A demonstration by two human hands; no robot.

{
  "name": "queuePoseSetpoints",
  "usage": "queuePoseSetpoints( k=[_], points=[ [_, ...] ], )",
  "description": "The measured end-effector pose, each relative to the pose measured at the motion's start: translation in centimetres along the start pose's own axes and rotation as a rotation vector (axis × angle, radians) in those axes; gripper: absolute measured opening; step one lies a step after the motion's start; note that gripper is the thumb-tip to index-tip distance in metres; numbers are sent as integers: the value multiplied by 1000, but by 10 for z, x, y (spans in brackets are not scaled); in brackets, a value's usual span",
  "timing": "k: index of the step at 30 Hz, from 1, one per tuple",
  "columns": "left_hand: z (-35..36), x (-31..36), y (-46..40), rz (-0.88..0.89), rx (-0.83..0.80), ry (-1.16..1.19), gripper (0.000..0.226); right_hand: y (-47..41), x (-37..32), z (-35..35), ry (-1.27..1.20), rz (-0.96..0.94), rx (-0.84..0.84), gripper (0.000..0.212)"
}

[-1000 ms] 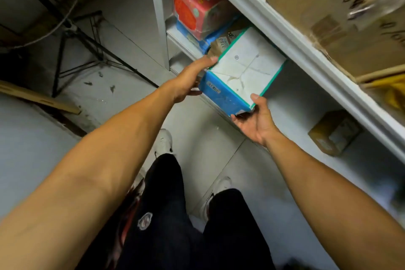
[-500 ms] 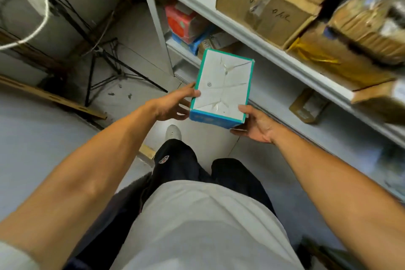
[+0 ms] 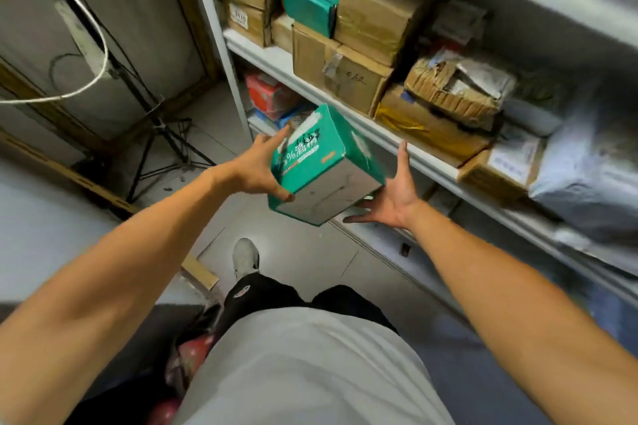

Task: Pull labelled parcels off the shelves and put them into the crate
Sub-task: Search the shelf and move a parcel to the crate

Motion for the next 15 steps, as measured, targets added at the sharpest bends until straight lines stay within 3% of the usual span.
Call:
queuePoseSetpoints(
  k=[8, 15],
  points=[
    [10, 41, 33, 212, 136, -502, 130, 33, 7, -27, 50, 10, 7, 107],
    [2, 66, 43, 460, 276, -765, 133, 44, 11, -17, 48, -28, 31, 76]
  ],
)
Point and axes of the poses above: each hand's wrist, its own y-axis away from the middle knuckle, its own z-axis out of the palm, x = y × z, the point moved 8 cm from there along -y, towards the middle knuckle, and after that the axes turned 1 degree about -y, right-handed, at the moved point
